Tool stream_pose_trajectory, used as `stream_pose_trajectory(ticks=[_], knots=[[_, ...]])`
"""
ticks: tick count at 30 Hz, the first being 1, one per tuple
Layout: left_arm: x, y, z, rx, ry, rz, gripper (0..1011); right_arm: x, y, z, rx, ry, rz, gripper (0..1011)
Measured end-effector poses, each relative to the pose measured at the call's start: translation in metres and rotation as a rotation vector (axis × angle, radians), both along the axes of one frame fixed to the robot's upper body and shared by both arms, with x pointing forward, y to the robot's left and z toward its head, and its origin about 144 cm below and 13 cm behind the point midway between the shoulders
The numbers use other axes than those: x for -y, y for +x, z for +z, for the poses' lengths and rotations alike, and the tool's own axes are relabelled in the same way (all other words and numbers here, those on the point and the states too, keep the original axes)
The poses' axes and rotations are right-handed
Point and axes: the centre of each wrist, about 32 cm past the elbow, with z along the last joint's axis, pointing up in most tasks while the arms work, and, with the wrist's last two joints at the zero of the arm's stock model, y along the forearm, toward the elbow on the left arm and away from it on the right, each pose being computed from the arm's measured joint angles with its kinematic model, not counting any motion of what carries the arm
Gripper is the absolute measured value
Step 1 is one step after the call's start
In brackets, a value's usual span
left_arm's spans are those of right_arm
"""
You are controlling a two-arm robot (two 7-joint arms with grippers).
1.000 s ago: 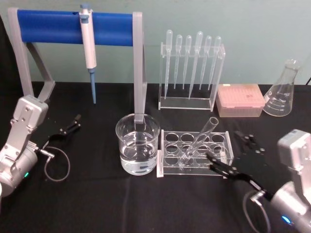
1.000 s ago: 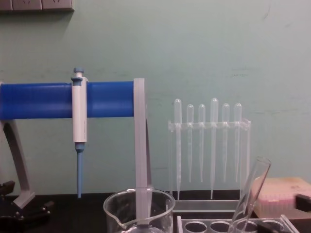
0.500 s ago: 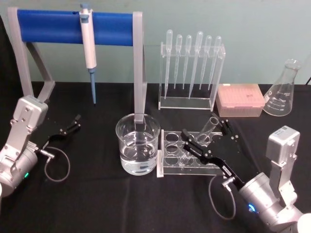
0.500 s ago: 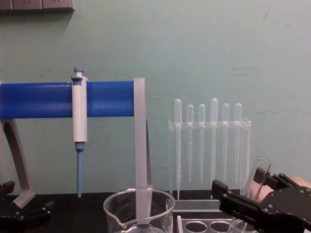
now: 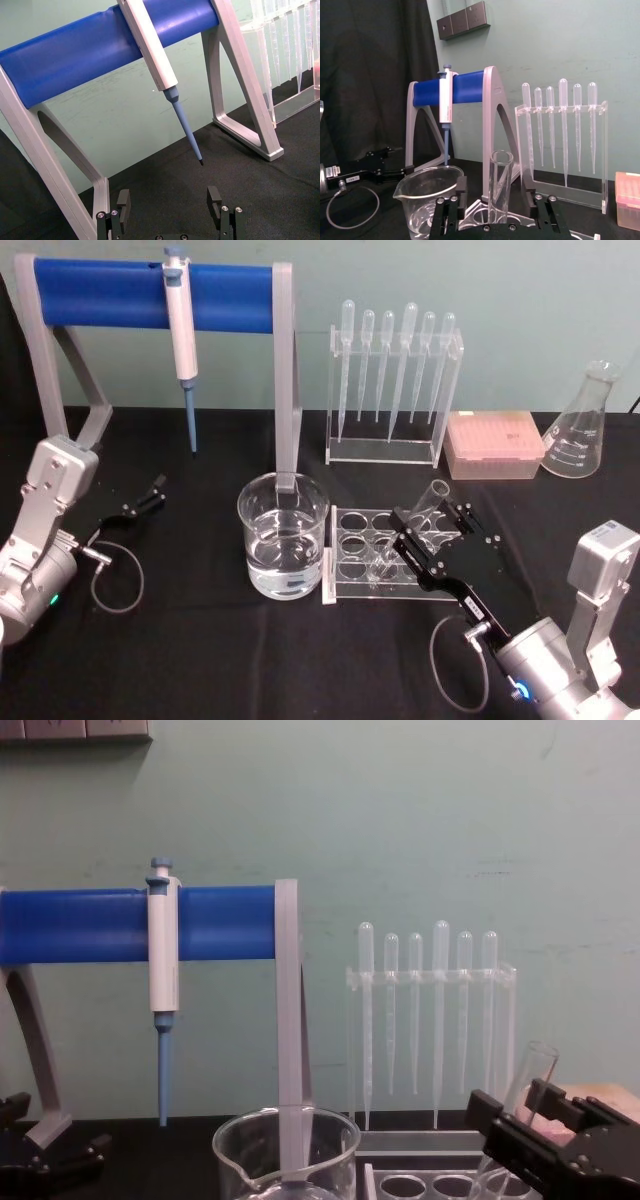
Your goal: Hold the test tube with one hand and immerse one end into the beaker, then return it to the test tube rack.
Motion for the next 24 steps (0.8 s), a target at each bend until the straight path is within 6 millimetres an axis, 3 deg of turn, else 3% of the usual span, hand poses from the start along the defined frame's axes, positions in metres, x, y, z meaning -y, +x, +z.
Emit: stream_pose_trajectory(ticks=[14, 24], knots=[[0.0, 0.0, 0.0, 0.0, 0.0, 0.0, 1000, -0.001, -0.002, 0.0, -0.002, 0.01, 0.006, 251], [0.0, 0.0, 0.0, 0.0, 0.0, 0.0, 1000, 0.0, 0.0, 0.012, 0.038, 0.003, 0.002, 223]])
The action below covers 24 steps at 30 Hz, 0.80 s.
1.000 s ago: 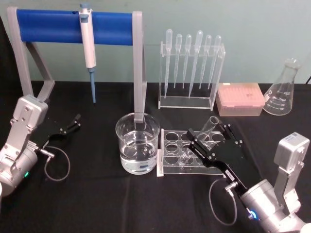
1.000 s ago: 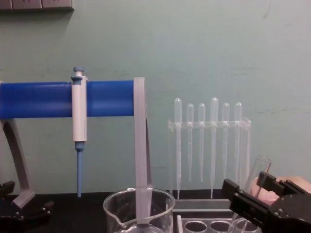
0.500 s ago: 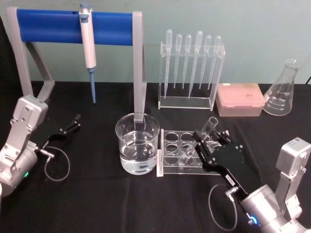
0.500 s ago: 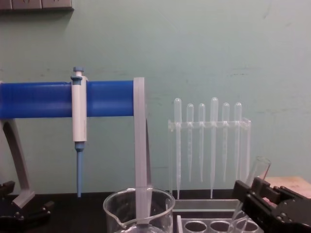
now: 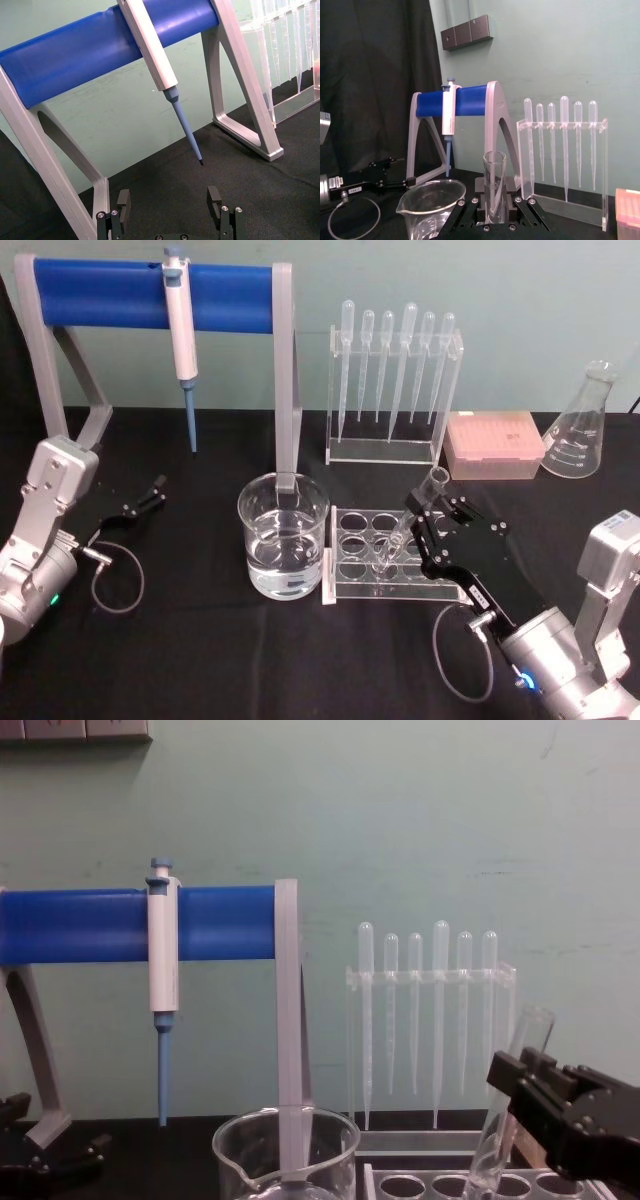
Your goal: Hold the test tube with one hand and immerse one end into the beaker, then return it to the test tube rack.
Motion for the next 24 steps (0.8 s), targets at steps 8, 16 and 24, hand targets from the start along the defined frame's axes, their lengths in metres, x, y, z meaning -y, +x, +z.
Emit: stream_pose_trajectory(ticks=[8, 16, 24], knots=[[0.0, 0.0, 0.0, 0.0, 0.0, 0.0, 1000, 0.002, 0.005, 0.028, 0.005, -0.041, 0.035, 223], [0.0, 0.0, 0.0, 0.0, 0.0, 0.0, 1000, 0.011, 0.014, 0.077, -0.061, -0.09, 0.125, 223], [0.0, 0.0, 0.0, 0.0, 0.0, 0.0, 1000, 0.016, 0.023, 0.102, -0.135, -0.139, 0.194, 223]])
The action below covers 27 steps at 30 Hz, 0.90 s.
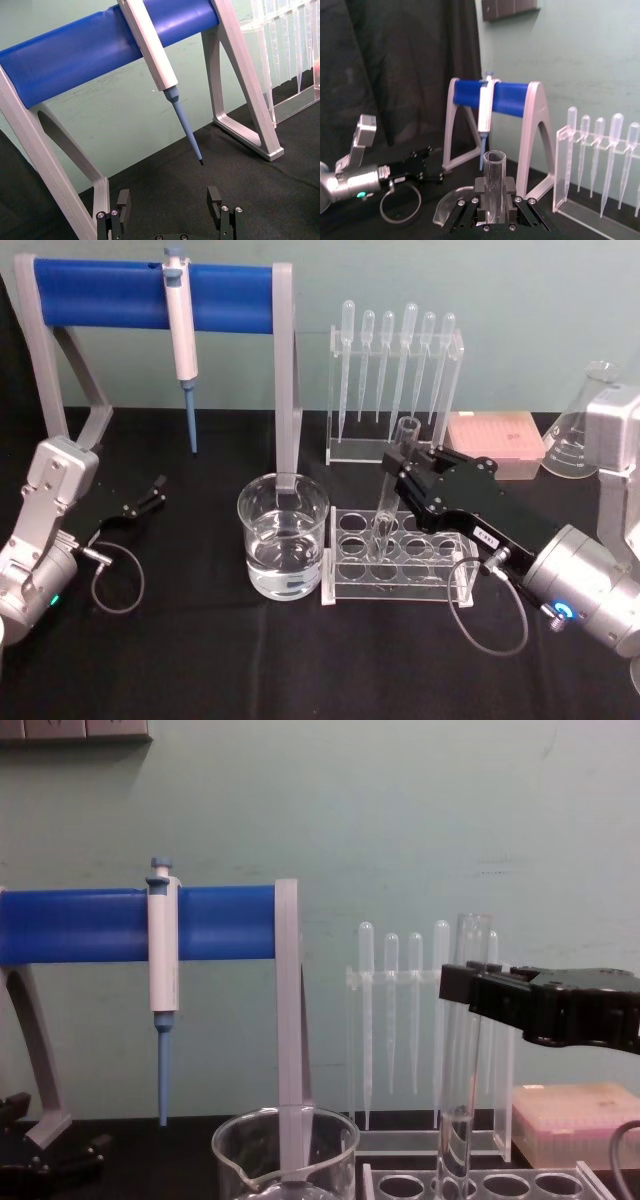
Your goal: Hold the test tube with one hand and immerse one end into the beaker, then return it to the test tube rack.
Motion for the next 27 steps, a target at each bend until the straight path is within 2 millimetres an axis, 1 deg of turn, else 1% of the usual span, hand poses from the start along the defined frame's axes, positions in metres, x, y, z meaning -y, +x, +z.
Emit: stream_pose_trajectory(ticks=[8, 17, 22, 27], knots=[[0.0, 0.0, 0.0, 0.0, 0.0, 0.0, 1000, 0.004, 0.007, 0.011, -0.029, -0.051, 0.029, 223], [0.0, 0.0, 0.0, 0.0, 0.0, 0.0, 1000, 0.012, 0.014, 0.019, -0.008, -0.044, 0.005, 223], [0.0, 0.0, 0.0, 0.0, 0.0, 0.0, 1000, 0.014, 0.017, 0.025, 0.007, -0.05, 0.003, 223], [0.0, 0.0, 0.0, 0.0, 0.0, 0.0, 1000, 0.013, 0.019, 0.026, 0.006, -0.052, 0.008, 222]])
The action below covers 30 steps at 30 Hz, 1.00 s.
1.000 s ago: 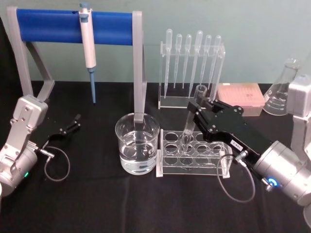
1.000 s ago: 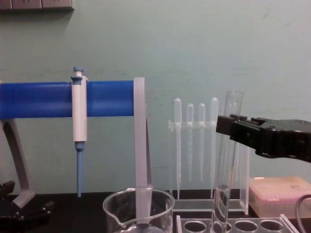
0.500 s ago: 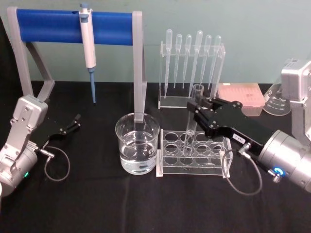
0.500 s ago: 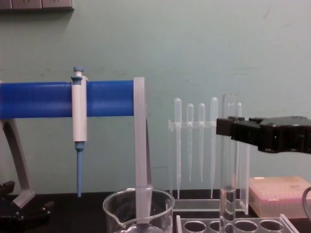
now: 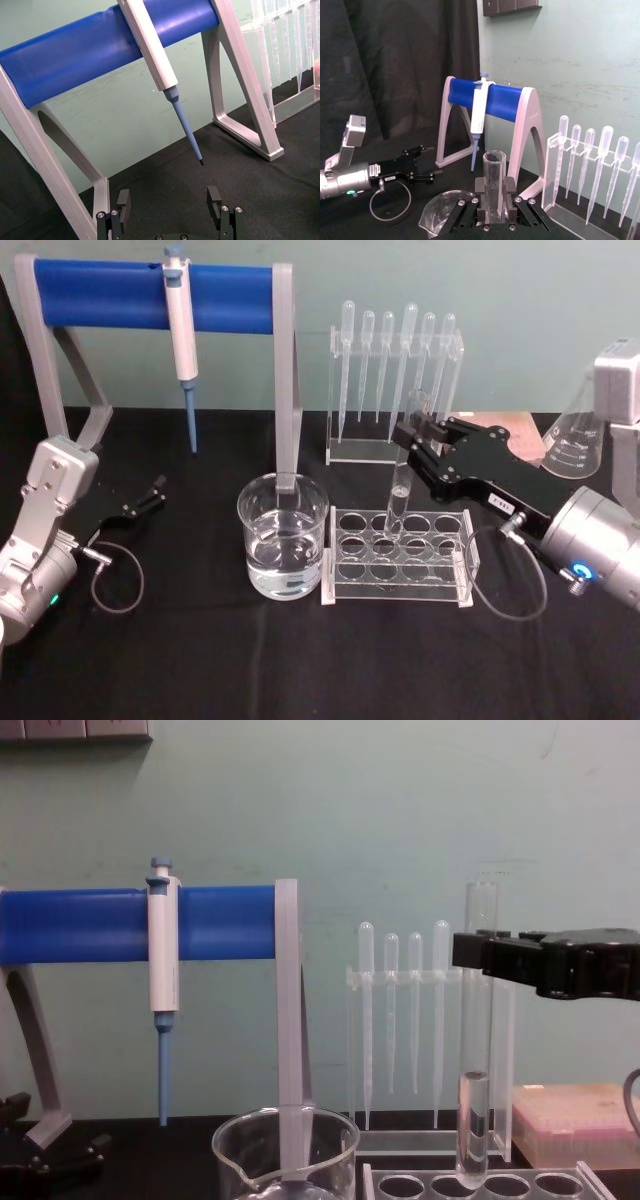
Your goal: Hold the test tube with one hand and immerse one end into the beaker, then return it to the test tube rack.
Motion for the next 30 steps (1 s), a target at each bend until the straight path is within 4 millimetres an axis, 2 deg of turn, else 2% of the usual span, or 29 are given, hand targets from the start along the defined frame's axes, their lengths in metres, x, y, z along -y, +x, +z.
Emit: stream_pose_trajectory(ticks=[30], knots=[[0.0, 0.0, 0.0, 0.0, 0.0, 0.0, 1000, 0.0002, -0.0005, -0.0001, 0.002, 0.0, -0.004, 223]])
